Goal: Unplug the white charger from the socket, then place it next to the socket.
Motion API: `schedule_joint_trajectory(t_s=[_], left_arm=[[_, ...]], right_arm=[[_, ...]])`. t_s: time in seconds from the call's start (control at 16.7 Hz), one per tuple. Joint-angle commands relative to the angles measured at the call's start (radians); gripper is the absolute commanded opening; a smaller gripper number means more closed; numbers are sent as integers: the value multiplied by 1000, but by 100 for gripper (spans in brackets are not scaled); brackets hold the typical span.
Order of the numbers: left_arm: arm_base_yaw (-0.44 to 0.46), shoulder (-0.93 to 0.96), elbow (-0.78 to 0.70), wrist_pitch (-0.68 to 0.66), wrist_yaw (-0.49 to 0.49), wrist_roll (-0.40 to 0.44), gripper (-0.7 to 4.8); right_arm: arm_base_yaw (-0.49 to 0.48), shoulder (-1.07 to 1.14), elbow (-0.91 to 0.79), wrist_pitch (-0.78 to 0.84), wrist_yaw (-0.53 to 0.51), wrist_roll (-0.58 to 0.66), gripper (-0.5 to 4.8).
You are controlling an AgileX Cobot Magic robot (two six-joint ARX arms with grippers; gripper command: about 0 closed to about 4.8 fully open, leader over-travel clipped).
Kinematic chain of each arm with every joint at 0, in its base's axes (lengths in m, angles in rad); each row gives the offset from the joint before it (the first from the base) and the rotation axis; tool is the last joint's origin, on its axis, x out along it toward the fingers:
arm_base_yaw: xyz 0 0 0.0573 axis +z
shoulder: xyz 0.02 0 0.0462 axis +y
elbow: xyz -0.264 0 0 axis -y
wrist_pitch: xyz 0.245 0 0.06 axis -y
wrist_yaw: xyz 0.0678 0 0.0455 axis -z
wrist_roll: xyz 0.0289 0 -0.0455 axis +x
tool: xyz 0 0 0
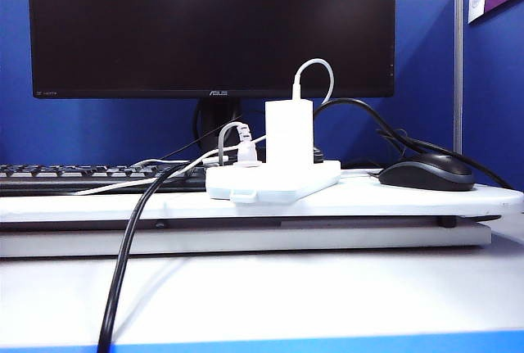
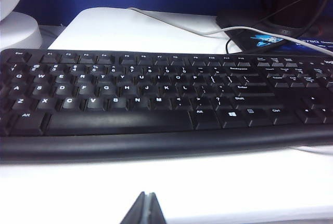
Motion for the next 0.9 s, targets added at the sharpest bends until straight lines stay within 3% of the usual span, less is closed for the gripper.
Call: schedule_joint_trajectory(t_s=[0.06,0.3,0.42,0.54,0.9], left_arm=[[1,-3,-2,-10,-15,4,-5],[1,-3,-2,-8,-20,3,-5],[0,-3,0,-8,-16,0,-5],[0,-3,9,2,2,-7,-5],[0,-2,132,55,31,-4,-5]], right_arm=[[0,-2,-4,13,-2,0,-6],[0,-2,-4,23,-3,0,-6],[0,-2,6,113,-34,31,-6],[0,-2,56,180,-70,55,-6],[-1,18,316,172,-40,50,-6]])
